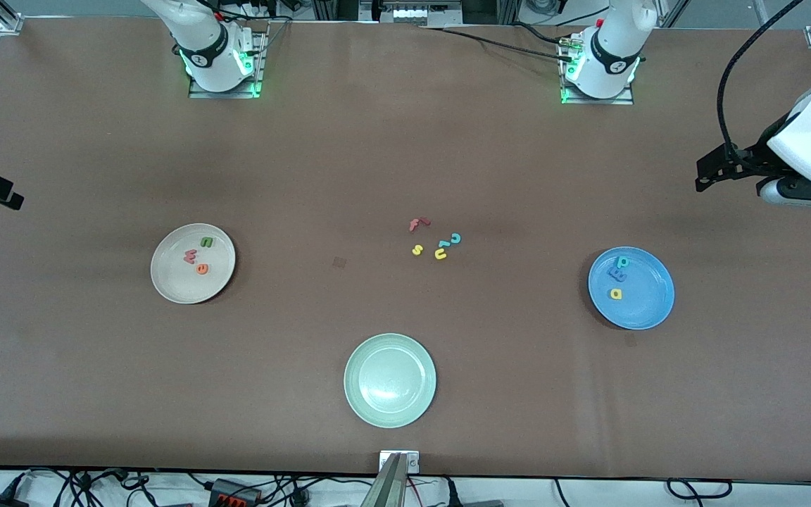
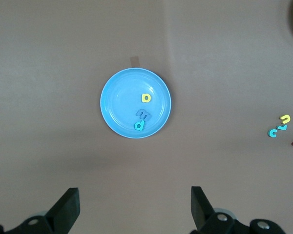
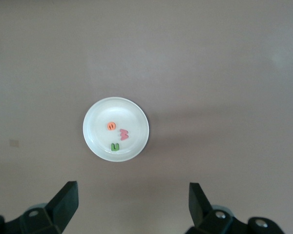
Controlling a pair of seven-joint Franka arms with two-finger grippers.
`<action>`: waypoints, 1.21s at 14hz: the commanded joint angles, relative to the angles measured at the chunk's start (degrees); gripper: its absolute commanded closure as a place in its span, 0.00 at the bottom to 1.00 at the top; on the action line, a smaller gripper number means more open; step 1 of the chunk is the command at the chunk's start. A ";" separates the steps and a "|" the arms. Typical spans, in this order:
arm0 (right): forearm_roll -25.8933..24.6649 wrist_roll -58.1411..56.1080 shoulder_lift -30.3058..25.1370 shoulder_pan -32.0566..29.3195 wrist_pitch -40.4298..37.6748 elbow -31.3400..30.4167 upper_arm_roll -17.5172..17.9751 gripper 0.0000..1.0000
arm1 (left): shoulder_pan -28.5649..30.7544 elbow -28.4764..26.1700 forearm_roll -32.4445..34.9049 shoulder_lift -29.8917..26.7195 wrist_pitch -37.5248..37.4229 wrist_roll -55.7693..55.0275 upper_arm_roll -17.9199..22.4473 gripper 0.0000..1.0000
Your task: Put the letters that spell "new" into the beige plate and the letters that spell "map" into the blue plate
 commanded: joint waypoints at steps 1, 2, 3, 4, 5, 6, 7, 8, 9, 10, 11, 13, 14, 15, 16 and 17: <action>-1.35 -0.82 -9.43 0.77 5.16 -13.22 0.31 0.00 | -0.13 1.11 0.51 -0.24 -1.39 1.22 0.05 0.00; -1.35 -0.90 -11.72 0.77 6.75 -16.48 0.31 0.00 | -0.13 1.11 0.51 -0.24 -1.39 1.22 0.05 0.00; -1.27 -0.99 -12.70 0.77 6.77 -17.64 0.40 0.00 | -0.13 1.11 0.51 -0.24 -1.39 1.22 0.05 0.00; -1.35 -1.08 -12.80 0.77 6.42 -17.65 0.40 0.00 | -0.13 1.11 0.51 -0.24 -1.39 1.22 0.05 0.00; -1.35 -1.17 -12.80 0.77 6.41 -17.57 0.40 0.00 | -0.13 1.11 0.51 -0.24 -1.39 1.22 0.05 0.00; -1.27 -1.17 -12.71 0.77 6.33 -17.57 0.40 0.00 | -0.13 1.11 0.51 -0.24 -1.39 1.22 0.05 0.00; -1.18 -1.17 -12.28 0.59 6.76 -17.31 0.40 0.00 | -0.22 1.11 0.51 -0.24 -1.39 1.22 0.05 0.00; -1.18 -1.17 -12.01 0.59 6.77 -16.96 0.31 0.00 | -0.13 1.11 0.51 -0.24 -1.39 1.22 0.05 0.00; -1.18 -1.17 -12.09 0.68 6.51 -16.95 0.31 0.00 | -0.22 1.11 0.51 -0.24 -1.39 1.22 0.05 0.00; -1.26 -1.08 -12.27 0.59 6.33 -16.95 0.31 0.00 | -0.13 1.11 0.51 -0.24 -1.39 1.22 0.05 0.00; -1.18 -1.17 -12.36 0.50 6.33 -16.95 0.31 0.00 | -0.13 1.11 0.51 -0.24 -1.39 1.22 0.05 0.00; -1.26 -1.43 -12.45 0.68 6.15 -16.95 0.31 0.00 | -0.22 1.11 0.51 -0.24 -1.39 1.22 -0.04 0.00; -1.18 -1.43 -12.36 0.68 6.24 -16.95 0.31 0.00 | -0.22 1.11 0.51 -0.24 -1.39 1.22 -0.04 0.00; -1.18 -1.43 -12.27 0.68 6.24 -16.95 0.31 0.00 | -0.13 1.11 0.51 -0.24 -1.39 1.22 0.05 0.00; -1.18 -1.43 -12.27 0.68 6.24 -16.95 0.31 0.00 | -0.13 1.11 0.51 -0.24 -1.39 1.22 0.05 0.00; -1.18 -1.43 -12.18 0.68 6.41 -16.95 0.31 0.00 | -0.13 1.11 0.51 -0.24 -1.39 1.22 0.05 0.00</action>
